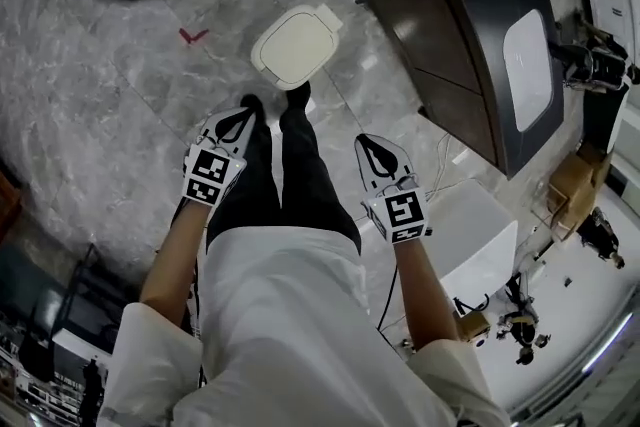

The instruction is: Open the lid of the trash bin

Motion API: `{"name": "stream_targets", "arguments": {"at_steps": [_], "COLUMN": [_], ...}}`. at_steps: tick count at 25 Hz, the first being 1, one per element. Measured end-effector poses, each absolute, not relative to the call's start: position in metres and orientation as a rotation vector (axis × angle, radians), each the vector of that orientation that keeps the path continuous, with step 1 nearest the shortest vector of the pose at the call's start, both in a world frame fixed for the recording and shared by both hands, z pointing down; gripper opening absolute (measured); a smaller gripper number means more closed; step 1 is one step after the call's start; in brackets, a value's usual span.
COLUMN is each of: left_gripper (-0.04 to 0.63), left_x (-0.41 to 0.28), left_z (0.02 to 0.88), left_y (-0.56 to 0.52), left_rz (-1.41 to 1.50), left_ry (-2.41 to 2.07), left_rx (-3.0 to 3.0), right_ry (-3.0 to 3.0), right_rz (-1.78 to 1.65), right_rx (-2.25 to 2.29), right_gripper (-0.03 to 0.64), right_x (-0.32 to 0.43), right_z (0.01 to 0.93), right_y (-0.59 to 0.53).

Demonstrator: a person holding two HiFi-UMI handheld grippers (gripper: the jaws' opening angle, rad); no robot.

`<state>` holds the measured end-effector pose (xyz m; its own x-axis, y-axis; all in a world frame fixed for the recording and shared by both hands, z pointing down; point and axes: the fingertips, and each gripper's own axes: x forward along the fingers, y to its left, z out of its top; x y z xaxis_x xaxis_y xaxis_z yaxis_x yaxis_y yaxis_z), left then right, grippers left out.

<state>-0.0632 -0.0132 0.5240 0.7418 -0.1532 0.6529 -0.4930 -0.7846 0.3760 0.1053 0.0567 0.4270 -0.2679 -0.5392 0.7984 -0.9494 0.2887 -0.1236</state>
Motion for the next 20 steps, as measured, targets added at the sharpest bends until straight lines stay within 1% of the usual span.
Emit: {"name": "stream_targets", "arguments": {"at_steps": [6,20], "left_gripper": [0.018,0.018], "left_x": [-0.047,-0.031], "left_z": [0.566,0.699], "left_y": [-0.022,0.003], "left_rz": [0.884,1.074], "left_ry": [-0.497,-0.480], "left_rx": [2.392,2.313], "right_ry": [-1.933,-1.904], "right_rz": [0.863,0.977], "right_rx": [1.282,1.183], "right_gripper": [0.032,0.034], "right_x": [0.103,0.125], "right_z": [0.478,0.576], "right_y": [0.053,0.054]}}
